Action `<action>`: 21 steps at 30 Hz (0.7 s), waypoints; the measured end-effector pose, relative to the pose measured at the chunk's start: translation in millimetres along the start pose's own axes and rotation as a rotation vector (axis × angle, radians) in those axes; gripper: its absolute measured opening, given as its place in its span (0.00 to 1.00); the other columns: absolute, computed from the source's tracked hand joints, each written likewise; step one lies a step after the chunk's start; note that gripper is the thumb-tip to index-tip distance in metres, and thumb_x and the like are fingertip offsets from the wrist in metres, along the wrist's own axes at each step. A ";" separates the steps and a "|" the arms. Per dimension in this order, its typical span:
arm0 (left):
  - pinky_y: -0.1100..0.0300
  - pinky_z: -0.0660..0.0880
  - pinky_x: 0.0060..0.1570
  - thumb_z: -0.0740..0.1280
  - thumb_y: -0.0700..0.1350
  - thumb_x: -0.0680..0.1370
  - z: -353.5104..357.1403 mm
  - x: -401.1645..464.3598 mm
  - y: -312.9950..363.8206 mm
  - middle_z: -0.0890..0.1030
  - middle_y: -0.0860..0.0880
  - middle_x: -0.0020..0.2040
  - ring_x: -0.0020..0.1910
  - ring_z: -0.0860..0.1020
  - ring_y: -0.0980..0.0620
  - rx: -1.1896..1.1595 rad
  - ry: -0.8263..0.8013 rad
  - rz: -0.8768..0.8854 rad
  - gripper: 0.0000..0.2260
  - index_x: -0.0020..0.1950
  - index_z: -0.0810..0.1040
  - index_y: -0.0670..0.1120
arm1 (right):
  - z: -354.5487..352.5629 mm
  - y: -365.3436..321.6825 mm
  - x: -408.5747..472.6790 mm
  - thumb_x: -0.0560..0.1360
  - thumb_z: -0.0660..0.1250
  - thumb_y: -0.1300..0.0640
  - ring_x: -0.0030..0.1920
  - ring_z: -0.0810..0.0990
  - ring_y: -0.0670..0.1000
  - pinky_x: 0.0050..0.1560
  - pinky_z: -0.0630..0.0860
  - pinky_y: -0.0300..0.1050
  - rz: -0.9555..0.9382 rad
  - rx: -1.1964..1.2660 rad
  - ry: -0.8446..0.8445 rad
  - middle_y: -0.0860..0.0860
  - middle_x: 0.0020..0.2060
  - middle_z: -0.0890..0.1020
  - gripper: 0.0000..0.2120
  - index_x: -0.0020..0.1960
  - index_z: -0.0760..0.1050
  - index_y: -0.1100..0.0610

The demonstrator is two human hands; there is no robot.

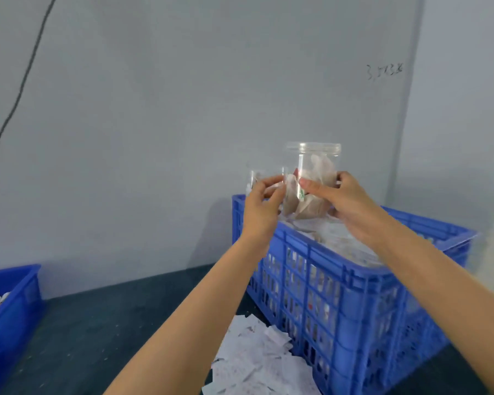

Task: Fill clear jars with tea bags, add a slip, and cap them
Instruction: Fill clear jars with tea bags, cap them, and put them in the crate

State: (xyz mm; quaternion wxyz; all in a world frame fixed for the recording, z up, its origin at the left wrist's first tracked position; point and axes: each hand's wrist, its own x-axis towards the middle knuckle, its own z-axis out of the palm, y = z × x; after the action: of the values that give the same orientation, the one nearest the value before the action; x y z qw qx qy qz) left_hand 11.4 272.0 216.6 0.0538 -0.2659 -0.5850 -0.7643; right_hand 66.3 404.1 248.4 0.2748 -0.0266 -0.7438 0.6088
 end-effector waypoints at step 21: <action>0.53 0.75 0.52 0.58 0.35 0.77 74.7 22.8 -43.4 0.73 0.55 0.46 0.49 0.73 0.51 0.590 -0.264 -0.093 0.20 0.69 0.70 0.43 | -80.6 73.1 50.6 0.65 0.77 0.51 0.57 0.80 0.56 0.54 0.77 0.50 0.171 -0.028 -0.063 0.56 0.56 0.81 0.33 0.66 0.70 0.58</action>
State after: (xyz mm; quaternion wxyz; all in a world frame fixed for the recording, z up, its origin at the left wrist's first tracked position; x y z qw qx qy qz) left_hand 0.5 359.6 202.7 0.0174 -0.3088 -0.7946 -0.5224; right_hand 37.5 513.7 208.8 0.1980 -0.0747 -0.7556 0.6199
